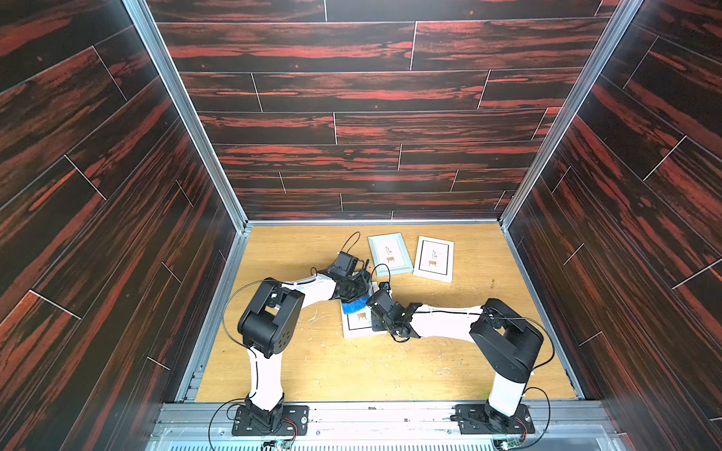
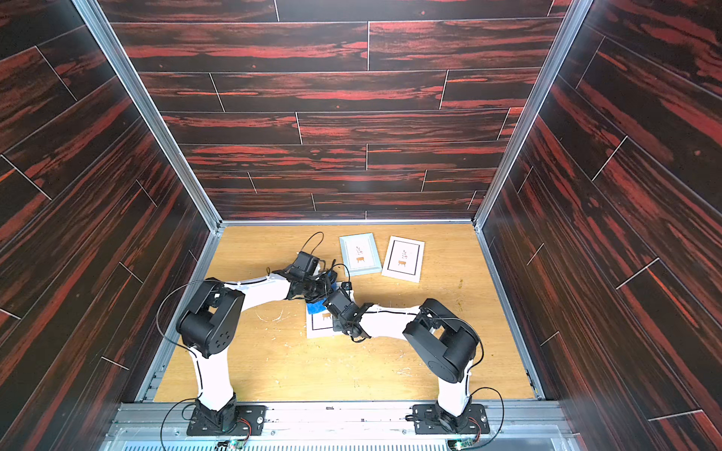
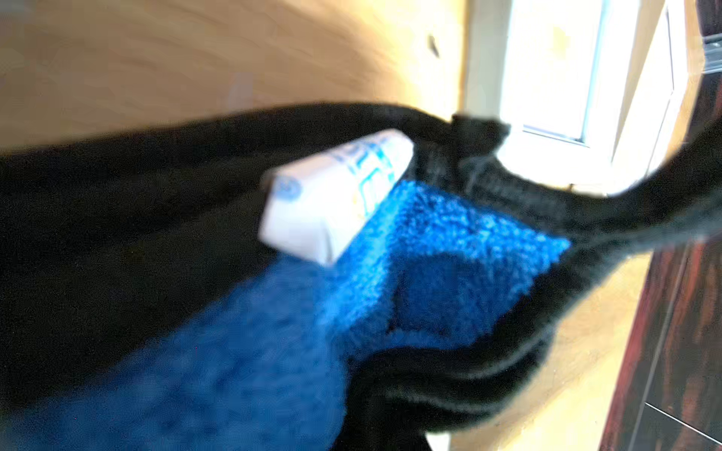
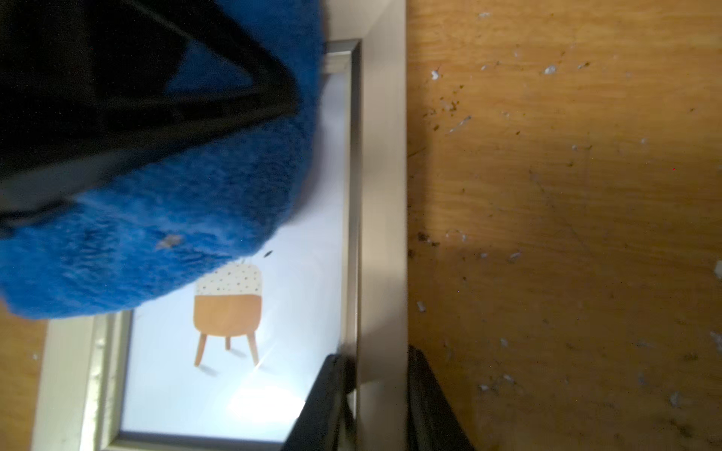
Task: Wipe the picture frame with a cloth
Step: Wipe the dirt from the picture frame.
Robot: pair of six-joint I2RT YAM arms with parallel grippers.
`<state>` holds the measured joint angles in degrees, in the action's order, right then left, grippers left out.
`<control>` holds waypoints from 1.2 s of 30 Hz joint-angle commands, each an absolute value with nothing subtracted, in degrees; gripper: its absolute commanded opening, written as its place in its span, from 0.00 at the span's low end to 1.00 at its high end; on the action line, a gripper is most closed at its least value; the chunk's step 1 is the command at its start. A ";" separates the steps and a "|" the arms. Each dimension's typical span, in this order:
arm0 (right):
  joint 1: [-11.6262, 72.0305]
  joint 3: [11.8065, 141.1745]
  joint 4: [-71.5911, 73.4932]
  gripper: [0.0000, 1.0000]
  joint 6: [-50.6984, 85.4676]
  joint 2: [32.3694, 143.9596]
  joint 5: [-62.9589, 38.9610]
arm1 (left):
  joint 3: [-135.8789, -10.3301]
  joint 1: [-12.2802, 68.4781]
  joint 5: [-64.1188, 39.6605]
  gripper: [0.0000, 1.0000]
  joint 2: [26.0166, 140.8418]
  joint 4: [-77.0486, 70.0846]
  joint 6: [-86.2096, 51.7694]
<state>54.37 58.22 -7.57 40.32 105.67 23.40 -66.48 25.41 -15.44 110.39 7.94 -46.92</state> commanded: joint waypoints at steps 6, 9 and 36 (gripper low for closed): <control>54.38 56.87 -13.16 0.01 40.34 108.11 23.66 | -54.78 26.53 -12.70 0.00 98.43 15.76 -46.79; 54.34 57.03 -13.10 0.01 40.23 108.40 23.53 | -55.75 27.40 -15.17 0.00 100.80 15.15 -47.43; 54.27 57.54 -13.97 0.01 40.38 107.41 24.24 | -52.56 24.84 -12.76 0.00 96.02 20.07 -45.55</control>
